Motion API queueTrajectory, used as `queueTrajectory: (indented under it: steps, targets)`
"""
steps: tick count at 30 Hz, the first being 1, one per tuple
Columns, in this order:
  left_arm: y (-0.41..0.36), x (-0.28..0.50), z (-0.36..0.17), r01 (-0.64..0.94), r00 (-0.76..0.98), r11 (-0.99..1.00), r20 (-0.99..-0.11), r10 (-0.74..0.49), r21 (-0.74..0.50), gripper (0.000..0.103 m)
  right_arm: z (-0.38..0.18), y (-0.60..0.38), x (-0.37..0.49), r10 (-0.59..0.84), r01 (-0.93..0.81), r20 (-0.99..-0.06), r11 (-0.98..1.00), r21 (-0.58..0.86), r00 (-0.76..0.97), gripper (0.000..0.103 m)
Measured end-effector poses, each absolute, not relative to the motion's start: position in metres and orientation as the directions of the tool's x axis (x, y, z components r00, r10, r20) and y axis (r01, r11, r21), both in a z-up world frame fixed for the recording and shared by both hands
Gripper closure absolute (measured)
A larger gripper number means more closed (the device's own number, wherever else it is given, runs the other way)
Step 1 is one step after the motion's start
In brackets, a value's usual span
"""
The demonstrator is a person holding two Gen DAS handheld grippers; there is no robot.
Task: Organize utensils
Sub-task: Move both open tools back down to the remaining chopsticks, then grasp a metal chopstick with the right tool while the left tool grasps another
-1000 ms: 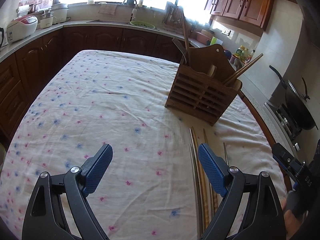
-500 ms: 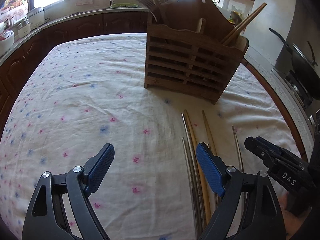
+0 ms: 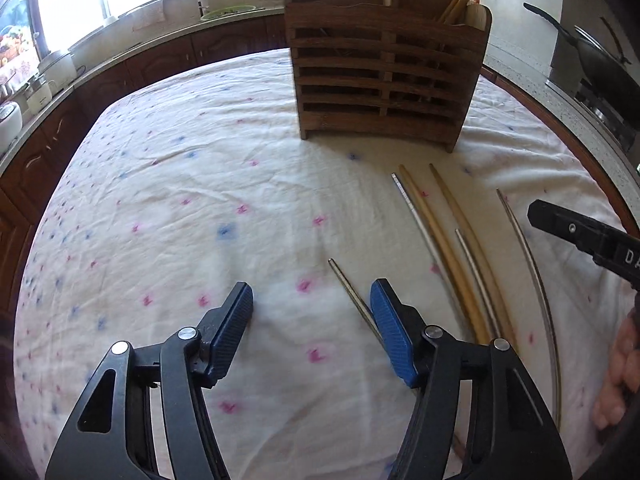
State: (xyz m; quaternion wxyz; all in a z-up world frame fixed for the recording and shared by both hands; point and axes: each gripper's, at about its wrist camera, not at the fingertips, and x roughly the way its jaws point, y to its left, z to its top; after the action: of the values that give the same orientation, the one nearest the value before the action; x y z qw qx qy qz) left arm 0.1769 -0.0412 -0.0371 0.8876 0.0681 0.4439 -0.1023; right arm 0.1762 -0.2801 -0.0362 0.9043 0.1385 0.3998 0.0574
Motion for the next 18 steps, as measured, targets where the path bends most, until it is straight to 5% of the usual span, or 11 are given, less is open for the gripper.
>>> queueTrajectory:
  steps: [8, 13, 15, 18]
  targets:
    - [0.007, 0.165, -0.023, 0.143, 0.530, 0.983, -0.830, -0.171, -0.112, 0.047, -0.044, -0.267, 0.186, 0.179, -0.005, -0.739, 0.973, 0.231, 0.649, 0.067]
    - [-0.010, 0.160, -0.030, 0.128, 0.514, 0.990, -0.851, -0.112, -0.053, 0.048, -0.044, -0.254, 0.192, 0.129, -0.028, -0.753, 0.989, 0.146, 0.645, 0.067]
    - [-0.021, 0.163, -0.033, 0.125, 0.528, 0.992, -0.845, -0.083, -0.019, 0.053, -0.045, -0.249, 0.194, 0.110, -0.038, -0.758, 0.993, 0.111, 0.643, 0.067]
    - [-0.032, 0.162, -0.032, 0.150, 0.551, 0.989, -0.830, -0.087, -0.004, 0.076, -0.046, -0.244, 0.199, 0.087, -0.053, -0.762, 0.996, 0.070, 0.641, 0.071]
